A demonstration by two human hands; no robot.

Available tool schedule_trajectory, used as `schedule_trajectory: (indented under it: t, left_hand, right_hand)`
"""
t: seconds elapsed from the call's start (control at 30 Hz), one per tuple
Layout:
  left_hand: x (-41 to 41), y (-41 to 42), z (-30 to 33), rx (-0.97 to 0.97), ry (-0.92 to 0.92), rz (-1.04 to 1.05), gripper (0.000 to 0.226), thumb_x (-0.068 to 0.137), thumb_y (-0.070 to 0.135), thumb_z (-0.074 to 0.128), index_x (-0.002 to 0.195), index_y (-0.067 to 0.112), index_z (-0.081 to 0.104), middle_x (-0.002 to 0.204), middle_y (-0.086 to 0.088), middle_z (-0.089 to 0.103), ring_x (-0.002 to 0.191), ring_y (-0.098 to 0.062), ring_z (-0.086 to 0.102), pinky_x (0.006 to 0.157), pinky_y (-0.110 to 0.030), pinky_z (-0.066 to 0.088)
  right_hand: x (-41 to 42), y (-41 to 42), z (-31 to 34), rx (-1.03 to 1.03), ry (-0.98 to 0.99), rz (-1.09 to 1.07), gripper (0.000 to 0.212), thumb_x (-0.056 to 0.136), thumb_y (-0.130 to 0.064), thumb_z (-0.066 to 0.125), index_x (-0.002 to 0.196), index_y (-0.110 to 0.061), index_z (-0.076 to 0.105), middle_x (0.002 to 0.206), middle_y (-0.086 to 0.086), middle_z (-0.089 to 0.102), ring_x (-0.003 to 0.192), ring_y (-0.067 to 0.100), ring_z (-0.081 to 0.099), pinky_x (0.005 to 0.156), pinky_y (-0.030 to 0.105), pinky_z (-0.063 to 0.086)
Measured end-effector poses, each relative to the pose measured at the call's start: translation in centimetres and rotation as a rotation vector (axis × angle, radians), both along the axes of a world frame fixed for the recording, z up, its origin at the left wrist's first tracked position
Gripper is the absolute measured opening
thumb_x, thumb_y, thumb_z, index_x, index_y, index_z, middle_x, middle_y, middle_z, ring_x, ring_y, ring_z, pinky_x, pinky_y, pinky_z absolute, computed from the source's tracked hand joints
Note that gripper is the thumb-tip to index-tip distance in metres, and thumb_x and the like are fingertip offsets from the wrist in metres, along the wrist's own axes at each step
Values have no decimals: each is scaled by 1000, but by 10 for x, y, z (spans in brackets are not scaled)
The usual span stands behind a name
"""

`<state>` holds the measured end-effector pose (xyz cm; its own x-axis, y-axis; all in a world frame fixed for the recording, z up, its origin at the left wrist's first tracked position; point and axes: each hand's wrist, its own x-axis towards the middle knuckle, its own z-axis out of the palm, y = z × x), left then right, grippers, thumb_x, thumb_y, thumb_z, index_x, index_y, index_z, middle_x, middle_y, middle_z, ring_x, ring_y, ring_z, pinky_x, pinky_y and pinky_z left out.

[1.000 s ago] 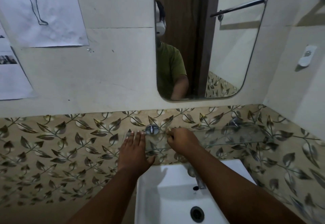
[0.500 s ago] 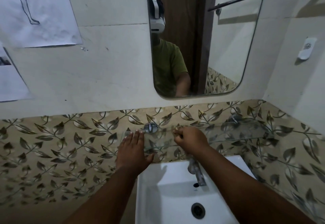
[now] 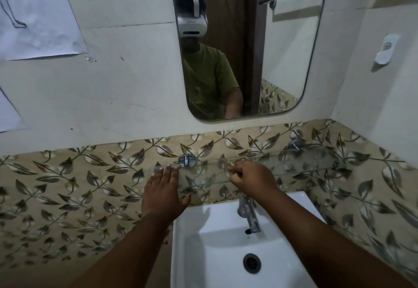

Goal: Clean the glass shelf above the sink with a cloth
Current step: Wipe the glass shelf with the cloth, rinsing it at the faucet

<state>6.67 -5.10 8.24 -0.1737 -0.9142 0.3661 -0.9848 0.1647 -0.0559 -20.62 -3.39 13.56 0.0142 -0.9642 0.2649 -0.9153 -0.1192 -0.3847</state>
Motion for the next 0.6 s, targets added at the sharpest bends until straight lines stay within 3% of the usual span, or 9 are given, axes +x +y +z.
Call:
schedule_trajectory:
  t: [0.2,0.4,0.6]
  left_hand:
    - [-1,3,2,1,1,11,97,78,75,38,154,17,21,161,-9,26,147,-28,22,118,-44,22]
    - [1,3,1,-6,-6,4,98,77,73,44,151,11,30,155,-13,36,143,-32,32,114,-48,30]
    - [0,2,1,2,-13,19,97,78,74,41,152,13,28,156,-12,35,144,-31,31,115,-46,28]
  right_hand:
    - [16,-19,16,45,-8,-8,34,86,-37,59,115,-31,75,99,4,76,90,27,69,76,35,58]
    - [6,1,2,4,-10,107,34,88,-37,60,118,-38,74,110,-1,74,96,22,67,73,28,49]
    - [-49,1,8,55,-28,-59,32,88,-36,62,117,-38,74,107,-4,77,84,16,67,71,26,53]
